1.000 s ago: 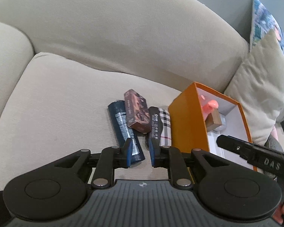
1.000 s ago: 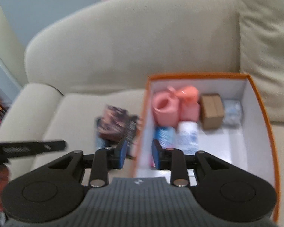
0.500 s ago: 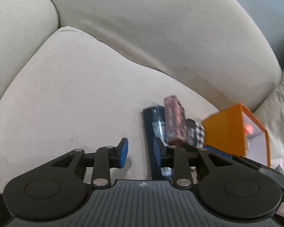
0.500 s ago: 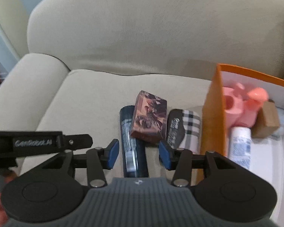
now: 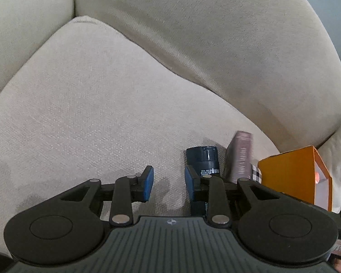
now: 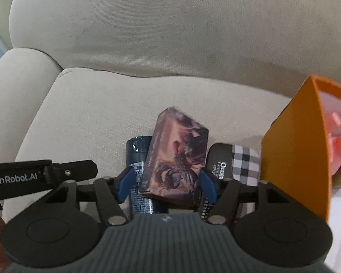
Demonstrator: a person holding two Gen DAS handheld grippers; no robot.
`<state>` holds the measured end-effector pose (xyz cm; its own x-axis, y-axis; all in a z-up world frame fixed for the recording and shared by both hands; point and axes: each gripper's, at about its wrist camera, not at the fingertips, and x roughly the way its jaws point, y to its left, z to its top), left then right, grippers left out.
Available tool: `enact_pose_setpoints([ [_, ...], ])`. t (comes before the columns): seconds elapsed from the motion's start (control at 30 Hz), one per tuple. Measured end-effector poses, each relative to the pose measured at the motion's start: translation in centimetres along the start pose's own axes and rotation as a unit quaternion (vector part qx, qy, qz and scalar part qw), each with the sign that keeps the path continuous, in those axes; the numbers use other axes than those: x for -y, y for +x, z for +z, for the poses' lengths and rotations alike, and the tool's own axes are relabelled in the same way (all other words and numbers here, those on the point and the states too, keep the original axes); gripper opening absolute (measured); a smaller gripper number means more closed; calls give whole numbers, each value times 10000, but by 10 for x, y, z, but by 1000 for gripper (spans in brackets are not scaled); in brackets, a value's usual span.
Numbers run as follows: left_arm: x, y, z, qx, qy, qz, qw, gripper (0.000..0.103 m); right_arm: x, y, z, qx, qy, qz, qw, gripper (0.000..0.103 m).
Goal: Organize rigid objects
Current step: 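Grasp the photo-card box upright with the right tool, then grasp dark deodorant can with left tool while right tool lifts photo-card box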
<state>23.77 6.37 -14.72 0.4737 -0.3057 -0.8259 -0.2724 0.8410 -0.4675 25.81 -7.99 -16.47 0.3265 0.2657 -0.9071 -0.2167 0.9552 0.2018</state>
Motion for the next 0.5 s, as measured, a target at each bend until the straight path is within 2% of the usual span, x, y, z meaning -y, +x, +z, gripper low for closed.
enact_pose_setpoints([
  [0.03, 0, 1, -1, -25, 2, -7, 10000, 33, 3, 1, 0, -18, 56, 68, 10000, 62],
  [0.1, 0, 1, -2, -26, 43, -10, 10000, 33, 7, -4, 1, 44, 157, 99, 9998, 51],
  [0.17, 3, 1, -3, -42, 47, -32, 10000, 33, 8, -11, 3, 24, 105, 51, 9999, 35],
  [0.23, 6, 2, -4, -78, 68, -109, 9999, 33, 8, -16, 3, 27, -26, -99, 9999, 29],
  [0.37, 17, 6, -7, -188, 232, -170, 9994, 44, 9, -20, 9, 36, -339, -172, 9993, 28],
  [0.5, 26, 16, -7, -337, 267, -147, 9990, 44, 7, -17, 19, -5, -681, -188, 9975, 28],
])
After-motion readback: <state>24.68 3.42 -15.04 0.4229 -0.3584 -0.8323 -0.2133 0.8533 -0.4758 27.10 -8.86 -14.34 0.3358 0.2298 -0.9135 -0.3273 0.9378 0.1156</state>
